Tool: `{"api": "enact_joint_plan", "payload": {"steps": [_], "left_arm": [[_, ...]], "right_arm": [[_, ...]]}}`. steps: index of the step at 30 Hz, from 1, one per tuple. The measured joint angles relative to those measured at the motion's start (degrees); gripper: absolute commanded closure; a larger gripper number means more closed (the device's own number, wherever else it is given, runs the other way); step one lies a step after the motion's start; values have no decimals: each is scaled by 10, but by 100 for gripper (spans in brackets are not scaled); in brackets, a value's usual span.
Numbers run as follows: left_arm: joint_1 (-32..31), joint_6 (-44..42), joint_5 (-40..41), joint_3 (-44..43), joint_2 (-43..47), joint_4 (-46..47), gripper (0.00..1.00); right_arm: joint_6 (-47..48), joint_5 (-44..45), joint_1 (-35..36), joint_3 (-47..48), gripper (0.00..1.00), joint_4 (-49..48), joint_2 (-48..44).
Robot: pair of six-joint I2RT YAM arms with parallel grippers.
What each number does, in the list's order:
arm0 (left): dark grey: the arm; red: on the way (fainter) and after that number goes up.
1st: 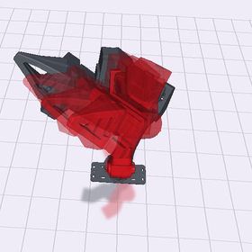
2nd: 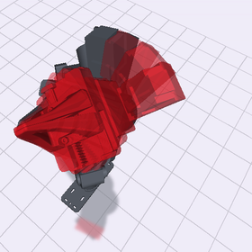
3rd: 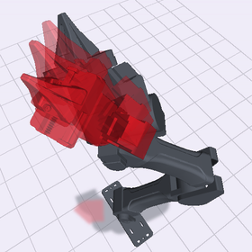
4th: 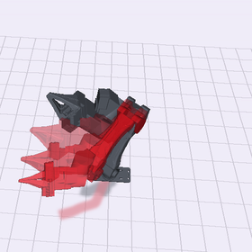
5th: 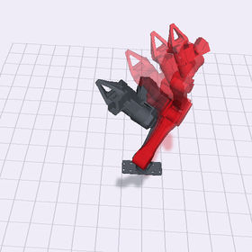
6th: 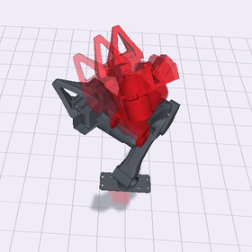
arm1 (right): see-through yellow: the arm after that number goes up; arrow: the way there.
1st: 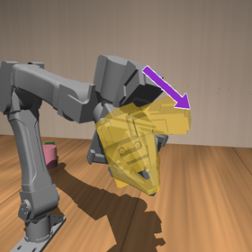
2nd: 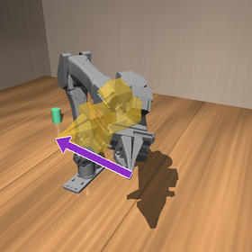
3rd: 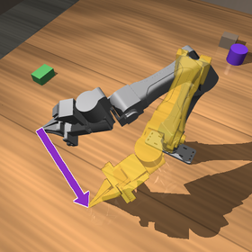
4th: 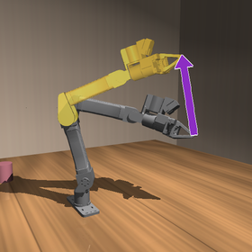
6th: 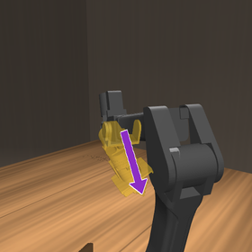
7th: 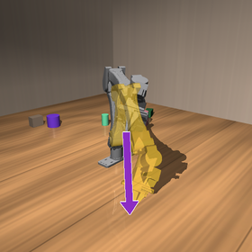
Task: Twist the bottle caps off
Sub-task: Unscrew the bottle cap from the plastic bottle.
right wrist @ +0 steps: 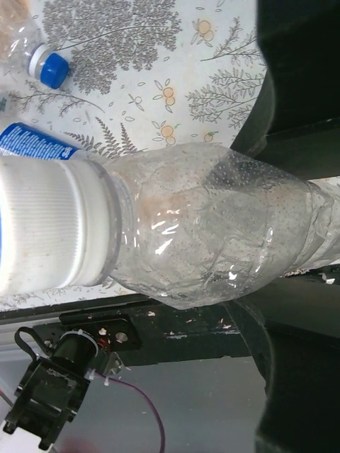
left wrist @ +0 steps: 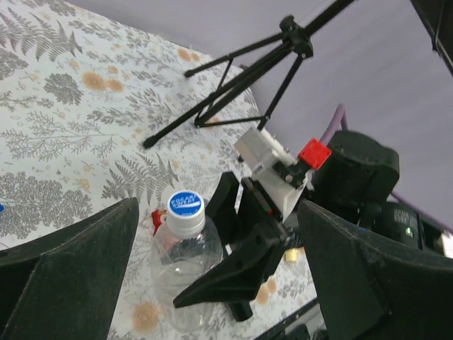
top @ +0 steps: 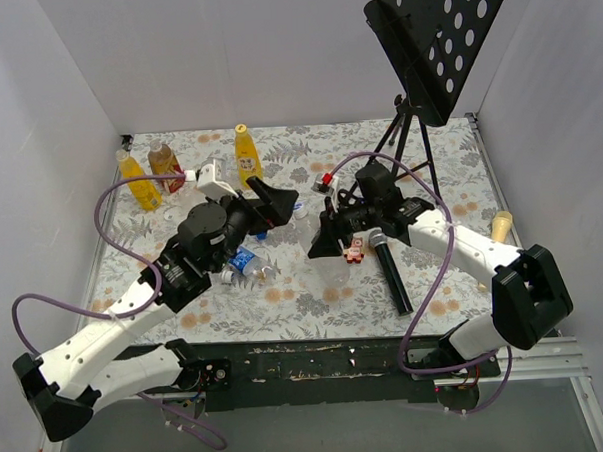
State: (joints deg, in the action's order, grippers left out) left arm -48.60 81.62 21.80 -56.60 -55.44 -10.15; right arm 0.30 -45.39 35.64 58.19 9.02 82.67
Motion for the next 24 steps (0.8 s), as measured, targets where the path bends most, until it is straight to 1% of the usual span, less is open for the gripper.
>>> {"api": "enact_joint_plan", "payload": {"steps": [3, 7, 9, 11, 13, 14, 15, 16, 18, 20, 24], "left_arm": [[7, -37, -47, 50, 46, 17, 2], [12, -86, -123, 146, 109, 36, 2], [13, -104, -160, 192, 128, 53, 2], [13, -120, -197, 237, 143, 78, 2], [13, -134, -231, 283, 160, 109, 2], [13, -140, -250, 308, 169, 130, 2], [13, -146, -271, 339, 182, 158, 2], [13, -149, -277, 349, 186, 166, 2], [13, -154, -296, 374, 189, 203, 2], [13, -155, -309, 382, 178, 236, 2], [13, -153, -338, 382, 114, 335, 2]], "right_arm": [[20, -17, -5, -15, 99, -22, -3], [72, -36, -16, -97, 99, -105, -8], [91, -55, -19, -127, 99, -127, -6], [101, -83, -19, -130, 99, -138, 1], [91, -111, -19, -124, 99, -163, 4], [79, -123, -19, -122, 99, -179, 4], [46, -139, -20, -122, 99, -211, 4], [25, -150, -22, -121, 99, -235, 4], [-58, -164, -26, -127, 99, -313, 4], [-136, -168, -29, -134, 99, -396, 3], [-269, -166, -30, -139, 99, -522, 3]]}}
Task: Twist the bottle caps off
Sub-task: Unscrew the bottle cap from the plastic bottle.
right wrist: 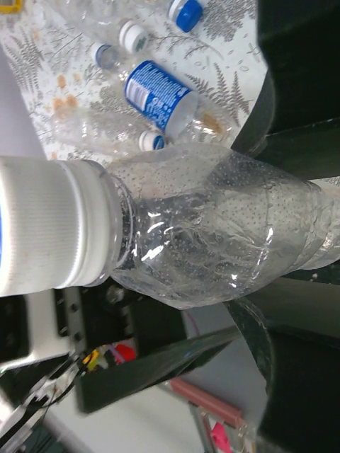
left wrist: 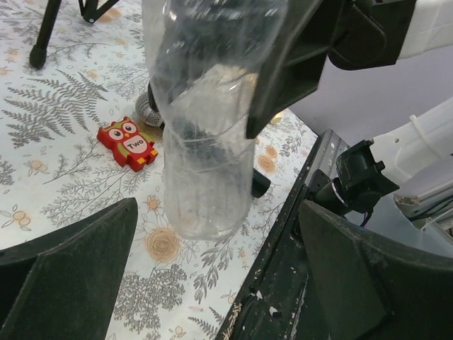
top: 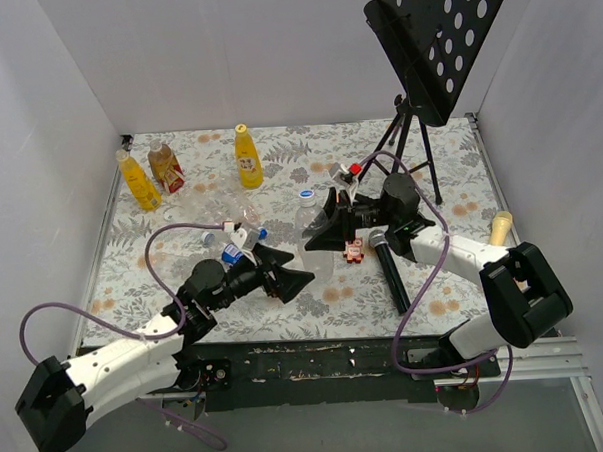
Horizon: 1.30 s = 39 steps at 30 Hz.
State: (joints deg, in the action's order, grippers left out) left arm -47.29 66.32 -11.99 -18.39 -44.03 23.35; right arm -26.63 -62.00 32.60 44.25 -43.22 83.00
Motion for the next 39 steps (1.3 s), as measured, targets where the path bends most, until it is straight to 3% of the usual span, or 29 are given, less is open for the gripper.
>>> {"api": "enact_joint_plan", "payload": {"steps": [5, 13, 15, 20, 21, 25, 30, 39], "left_arm": [[0, 1, -9, -4, -84, 72, 2], [0, 6, -8, -40, -158, 152, 5], [0, 6, -12, -57, -180, 165, 19], [-2, -3, -35, -94, -221, 160, 74], [-1, -10, -39, -97, -222, 150, 76], [1, -33, -48, -99, -212, 112, 80], [1, -81, -56, -103, -164, 37, 82], [24, -164, -79, -151, -113, -146, 87]], "right_arm": [[-142, 3, 0, -2, 97, -138, 8], [-214, 8, -1, -30, 89, -204, 19], [-217, 8, -1, -32, 86, -207, 22], [-212, 8, -4, -33, 70, -206, 23], [-208, 6, -7, -33, 63, -199, 22], [-139, -1, -6, -24, 36, -122, 8], [23, -41, 9, 42, 18, 77, -14], [267, -65, -36, 125, 15, 341, -30]]}}
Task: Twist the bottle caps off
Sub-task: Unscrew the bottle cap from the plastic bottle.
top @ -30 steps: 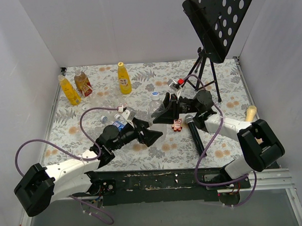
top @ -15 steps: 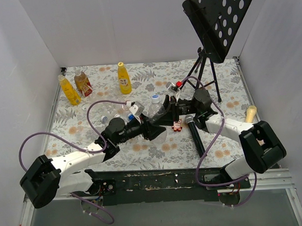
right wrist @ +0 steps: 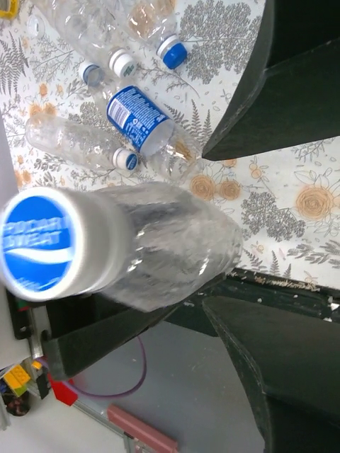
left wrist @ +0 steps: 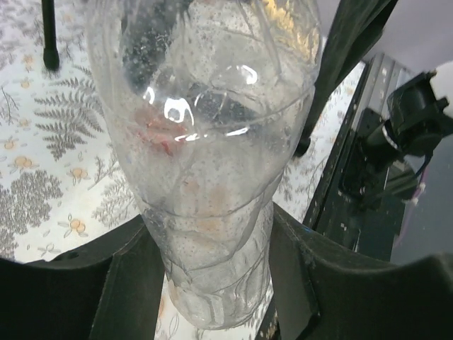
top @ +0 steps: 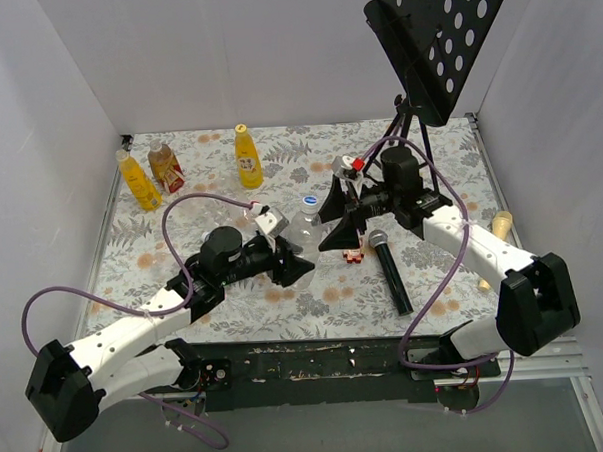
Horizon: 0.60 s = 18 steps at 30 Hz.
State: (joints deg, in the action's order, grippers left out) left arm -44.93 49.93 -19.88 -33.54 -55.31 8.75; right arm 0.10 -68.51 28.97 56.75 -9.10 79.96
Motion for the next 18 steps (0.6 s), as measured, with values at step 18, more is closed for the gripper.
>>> {"api": "enact_joint_plan", "payload": {"steps": [18], "left_arm": [[24, -206, -51, -149, -63, -348, 91]], "right_arm": [[244, 41, -9, 145, 20, 436, 2]]}}
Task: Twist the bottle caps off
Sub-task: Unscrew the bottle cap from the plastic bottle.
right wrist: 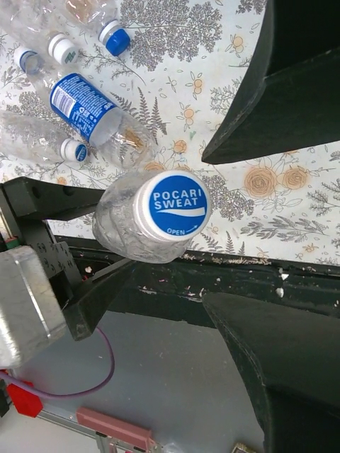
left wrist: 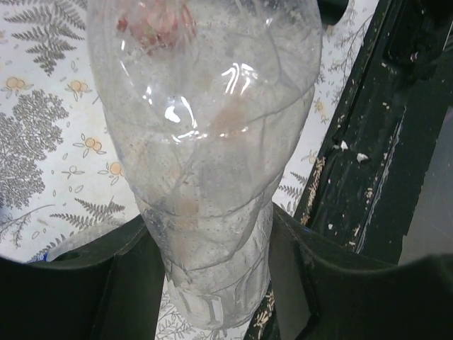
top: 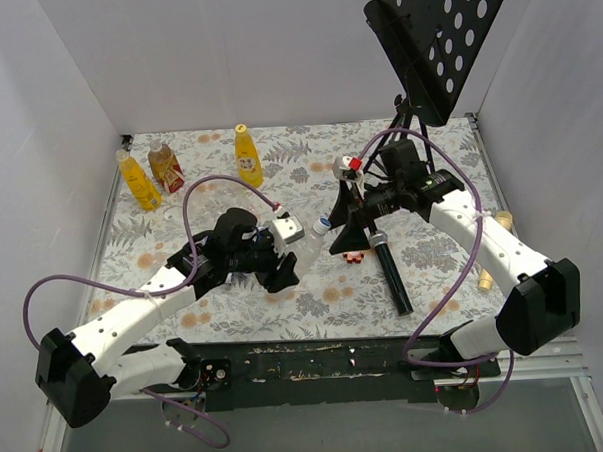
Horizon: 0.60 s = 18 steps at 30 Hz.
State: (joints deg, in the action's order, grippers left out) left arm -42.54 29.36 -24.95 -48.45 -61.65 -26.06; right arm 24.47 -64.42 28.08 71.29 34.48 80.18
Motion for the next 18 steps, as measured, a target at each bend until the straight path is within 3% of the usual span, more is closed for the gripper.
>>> {"api": "enact_joint_plan", "payload": {"steps": [6, 15, 18], "left_arm": [[0, -27, -5, -13, -16, -47, 91], [0, -47, -13, -35, -37, -83, 92], [0, -52, -13, -39, -40, -88, 92]], "right_arm": [[-8, 4, 0, 19, 25, 16, 5], [-16, 0, 1, 35, 48, 40, 37], [-16, 0, 1, 36, 46, 49, 43]]}}
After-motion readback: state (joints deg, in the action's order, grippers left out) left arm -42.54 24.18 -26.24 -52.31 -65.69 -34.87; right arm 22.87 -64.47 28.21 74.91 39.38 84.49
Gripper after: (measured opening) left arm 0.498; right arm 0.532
